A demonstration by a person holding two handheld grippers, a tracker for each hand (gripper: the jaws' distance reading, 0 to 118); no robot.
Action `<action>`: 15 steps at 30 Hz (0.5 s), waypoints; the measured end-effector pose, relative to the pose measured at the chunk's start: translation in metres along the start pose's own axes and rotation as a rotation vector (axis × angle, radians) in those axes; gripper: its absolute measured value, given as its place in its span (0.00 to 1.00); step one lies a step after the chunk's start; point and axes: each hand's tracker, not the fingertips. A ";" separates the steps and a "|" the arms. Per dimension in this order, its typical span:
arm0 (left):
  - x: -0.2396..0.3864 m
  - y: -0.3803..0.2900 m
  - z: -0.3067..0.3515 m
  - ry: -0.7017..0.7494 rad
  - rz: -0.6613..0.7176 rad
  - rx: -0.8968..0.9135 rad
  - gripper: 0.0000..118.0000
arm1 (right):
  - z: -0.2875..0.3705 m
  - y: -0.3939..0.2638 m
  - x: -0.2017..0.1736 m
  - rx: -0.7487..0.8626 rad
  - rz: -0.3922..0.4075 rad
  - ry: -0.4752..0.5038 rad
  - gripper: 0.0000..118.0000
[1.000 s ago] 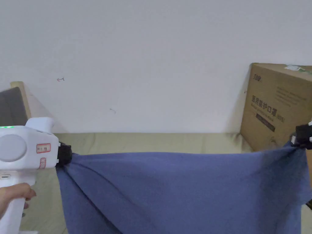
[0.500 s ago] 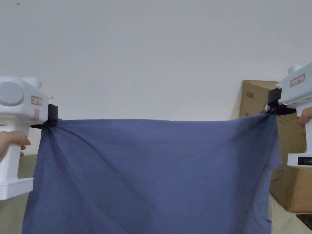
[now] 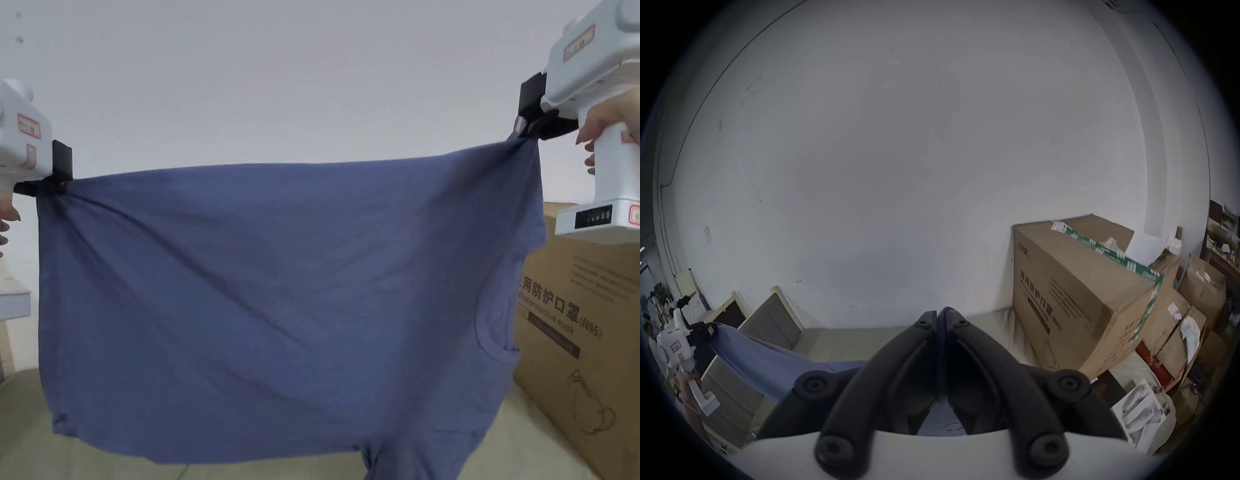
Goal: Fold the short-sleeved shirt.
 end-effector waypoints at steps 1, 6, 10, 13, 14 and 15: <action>-0.002 0.001 -0.005 0.006 -0.001 0.004 0.04 | 0.000 0.001 -0.003 0.006 -0.002 0.008 0.03; 0.000 -0.029 -0.034 0.055 -0.017 0.023 0.04 | -0.018 -0.019 -0.018 0.001 0.101 -0.008 0.03; 0.007 -0.086 -0.081 0.067 -0.061 -0.100 0.04 | -0.068 -0.067 -0.014 -0.119 0.094 -0.030 0.03; 0.015 -0.147 -0.119 0.099 -0.101 -0.191 0.04 | -0.132 -0.114 -0.005 -0.234 0.090 -0.035 0.03; 0.019 -0.170 -0.131 0.112 -0.105 -0.224 0.04 | -0.147 -0.134 -0.001 -0.265 0.088 -0.038 0.03; 0.021 -0.194 -0.145 0.122 -0.125 -0.276 0.04 | -0.161 -0.160 0.003 -0.313 0.085 -0.049 0.03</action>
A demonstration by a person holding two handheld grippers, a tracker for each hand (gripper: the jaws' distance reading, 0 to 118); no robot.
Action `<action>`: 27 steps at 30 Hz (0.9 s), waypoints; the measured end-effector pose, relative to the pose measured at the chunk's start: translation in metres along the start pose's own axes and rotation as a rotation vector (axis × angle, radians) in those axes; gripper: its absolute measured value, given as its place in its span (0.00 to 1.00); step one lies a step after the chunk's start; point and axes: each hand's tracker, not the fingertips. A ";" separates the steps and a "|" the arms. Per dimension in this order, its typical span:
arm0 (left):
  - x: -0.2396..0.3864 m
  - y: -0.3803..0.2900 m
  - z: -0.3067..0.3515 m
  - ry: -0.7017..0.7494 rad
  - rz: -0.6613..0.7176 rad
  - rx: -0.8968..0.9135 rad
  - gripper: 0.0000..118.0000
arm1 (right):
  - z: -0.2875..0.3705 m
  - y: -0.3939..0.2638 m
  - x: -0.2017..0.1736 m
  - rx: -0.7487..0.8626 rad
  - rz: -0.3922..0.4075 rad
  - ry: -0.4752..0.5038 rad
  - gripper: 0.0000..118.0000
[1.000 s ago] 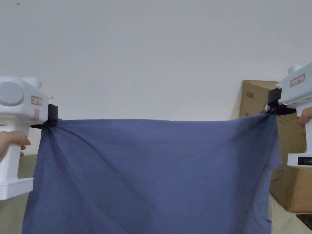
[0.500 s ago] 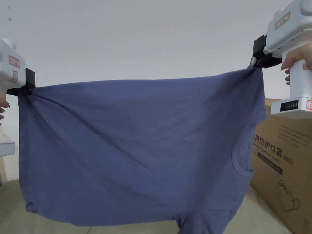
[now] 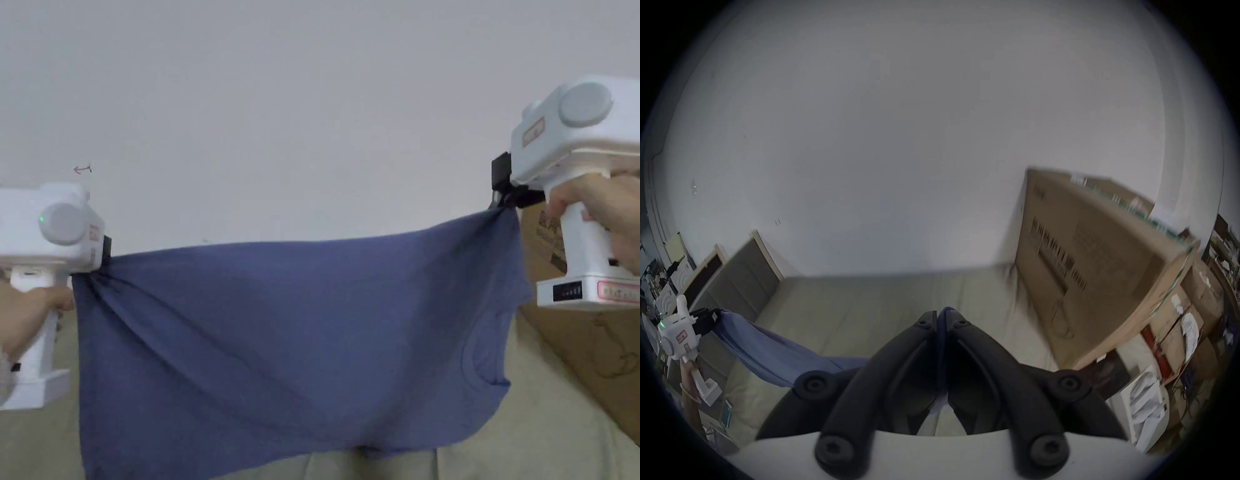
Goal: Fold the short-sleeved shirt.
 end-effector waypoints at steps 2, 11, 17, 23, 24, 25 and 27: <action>0.015 -0.045 -0.033 -0.009 0.001 -0.087 0.04 | -0.050 -0.037 0.005 -0.097 -0.025 -0.026 0.03; 0.039 -0.210 -0.123 -0.011 0.022 -0.420 0.04 | -0.175 -0.222 0.030 -0.464 -0.128 -0.037 0.03; 0.021 -0.223 -0.097 -0.039 -0.082 -0.380 0.04 | -0.160 -0.259 0.052 -0.503 -0.077 -0.042 0.03; -0.004 -0.223 -0.018 -0.109 -0.006 -0.302 0.04 | -0.097 -0.270 0.070 -0.450 -0.032 0.030 0.03; -0.006 -0.228 -0.006 -0.122 -0.022 -0.286 0.04 | -0.082 -0.277 0.072 -0.444 -0.034 0.048 0.03; -0.011 -0.235 0.013 -0.120 -0.034 -0.271 0.04 | -0.065 -0.286 0.075 -0.435 -0.067 0.071 0.03; -0.019 -0.255 0.051 -0.123 -0.045 -0.255 0.04 | -0.027 -0.310 0.080 -0.432 -0.140 0.139 0.03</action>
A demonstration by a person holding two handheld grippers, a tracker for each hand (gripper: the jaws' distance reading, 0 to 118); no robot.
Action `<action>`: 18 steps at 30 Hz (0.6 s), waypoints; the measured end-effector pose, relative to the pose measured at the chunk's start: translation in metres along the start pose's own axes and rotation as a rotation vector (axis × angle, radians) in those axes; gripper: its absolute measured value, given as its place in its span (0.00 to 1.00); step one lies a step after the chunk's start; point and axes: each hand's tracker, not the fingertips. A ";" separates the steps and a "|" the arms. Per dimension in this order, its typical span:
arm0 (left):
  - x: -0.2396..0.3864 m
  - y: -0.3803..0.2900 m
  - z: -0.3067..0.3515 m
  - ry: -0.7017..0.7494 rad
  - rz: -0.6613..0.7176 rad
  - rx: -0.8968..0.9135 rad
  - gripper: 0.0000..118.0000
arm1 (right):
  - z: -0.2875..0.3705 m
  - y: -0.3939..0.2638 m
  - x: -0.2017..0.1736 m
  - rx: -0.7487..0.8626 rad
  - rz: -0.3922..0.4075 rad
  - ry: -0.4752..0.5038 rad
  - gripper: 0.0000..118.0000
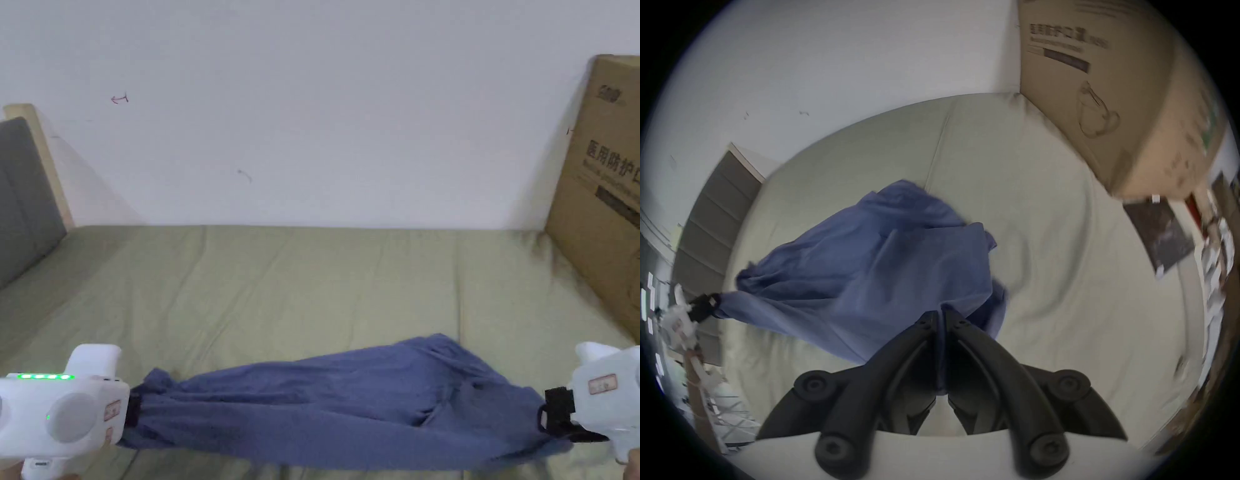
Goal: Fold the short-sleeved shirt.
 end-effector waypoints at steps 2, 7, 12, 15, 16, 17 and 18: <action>-0.007 -0.029 0.029 -0.021 0.014 -0.005 0.04 | 0.022 -0.039 0.005 -0.027 -0.002 0.028 0.03; -0.017 -0.102 0.078 -0.053 0.028 -0.033 0.04 | 0.072 -0.144 0.012 -0.039 0.012 0.010 0.03; -0.028 -0.165 0.109 -0.045 0.026 -0.069 0.04 | 0.115 -0.245 0.019 -0.063 -0.046 -0.027 0.03; -0.040 -0.198 0.121 -0.060 0.047 -0.096 0.04 | 0.128 -0.292 0.018 -0.093 0.003 -0.045 0.03; -0.042 -0.206 0.123 -0.055 0.045 -0.107 0.04 | 0.126 -0.302 0.026 -0.100 -0.013 -0.030 0.03; -0.044 -0.214 0.125 -0.049 0.047 -0.109 0.04 | 0.124 -0.309 0.029 -0.106 -0.029 -0.018 0.03; -0.046 -0.219 0.125 -0.054 0.052 -0.112 0.04 | 0.123 -0.315 0.030 -0.106 -0.044 -0.019 0.03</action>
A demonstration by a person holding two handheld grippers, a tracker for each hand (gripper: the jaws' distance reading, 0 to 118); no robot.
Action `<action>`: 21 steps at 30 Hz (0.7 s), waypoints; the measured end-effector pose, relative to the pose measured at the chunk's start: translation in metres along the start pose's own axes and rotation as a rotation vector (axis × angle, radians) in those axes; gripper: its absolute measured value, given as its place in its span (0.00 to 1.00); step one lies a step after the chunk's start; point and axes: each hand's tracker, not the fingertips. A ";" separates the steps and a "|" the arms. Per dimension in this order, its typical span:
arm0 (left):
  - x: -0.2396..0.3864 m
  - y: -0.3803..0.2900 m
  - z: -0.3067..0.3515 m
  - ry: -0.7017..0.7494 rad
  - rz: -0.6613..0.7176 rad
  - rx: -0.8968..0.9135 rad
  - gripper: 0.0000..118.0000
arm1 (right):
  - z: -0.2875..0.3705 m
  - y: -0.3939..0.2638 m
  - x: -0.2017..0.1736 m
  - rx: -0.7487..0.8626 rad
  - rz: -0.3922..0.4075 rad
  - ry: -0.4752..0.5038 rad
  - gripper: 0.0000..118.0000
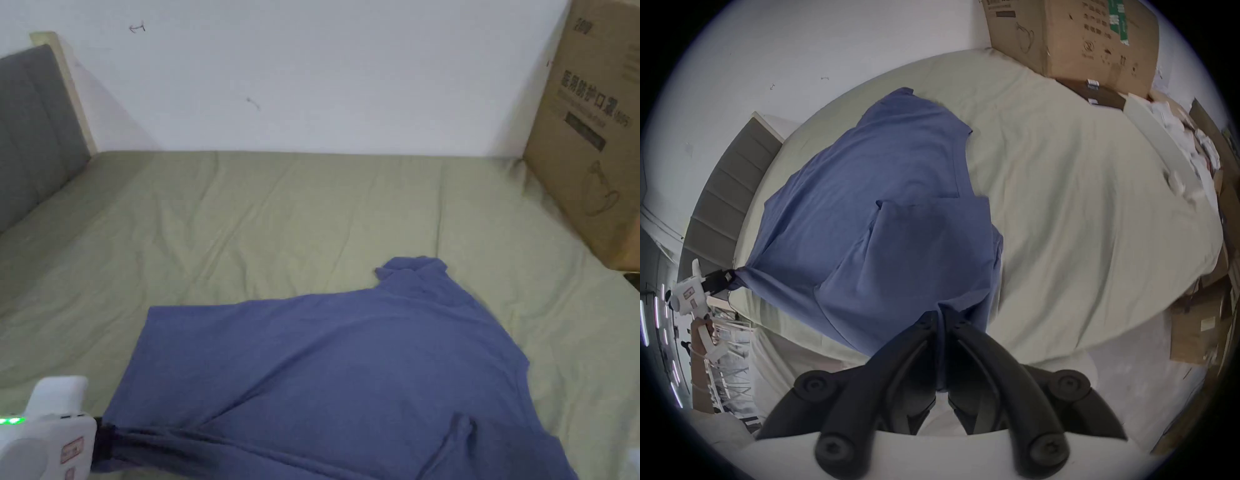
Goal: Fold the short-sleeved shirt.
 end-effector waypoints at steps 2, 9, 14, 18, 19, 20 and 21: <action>-0.001 -0.002 -0.004 -0.023 0.025 -0.025 0.09 | -0.006 -0.001 -0.003 0.034 0.007 -0.001 0.03; 0.004 0.015 0.021 -0.055 0.088 0.017 0.73 | 0.012 0.029 -0.030 0.183 0.167 -0.080 0.65; 0.018 0.036 0.047 -0.122 0.094 0.128 0.67 | 0.032 0.054 -0.055 0.279 0.177 -0.032 0.51; 0.041 0.034 0.037 -0.075 0.081 0.096 0.00 | 0.018 0.062 -0.067 0.291 0.170 -0.045 0.03; 0.041 0.031 0.031 -0.104 0.090 0.048 0.00 | 0.012 0.062 -0.069 0.281 0.154 -0.041 0.00; 0.041 0.029 0.024 -0.138 0.119 0.017 0.00 | 0.005 0.065 -0.070 0.270 0.148 -0.039 0.00; 0.040 0.028 0.019 -0.156 0.144 0.008 0.00 | -0.001 0.067 -0.071 0.255 0.148 -0.042 0.00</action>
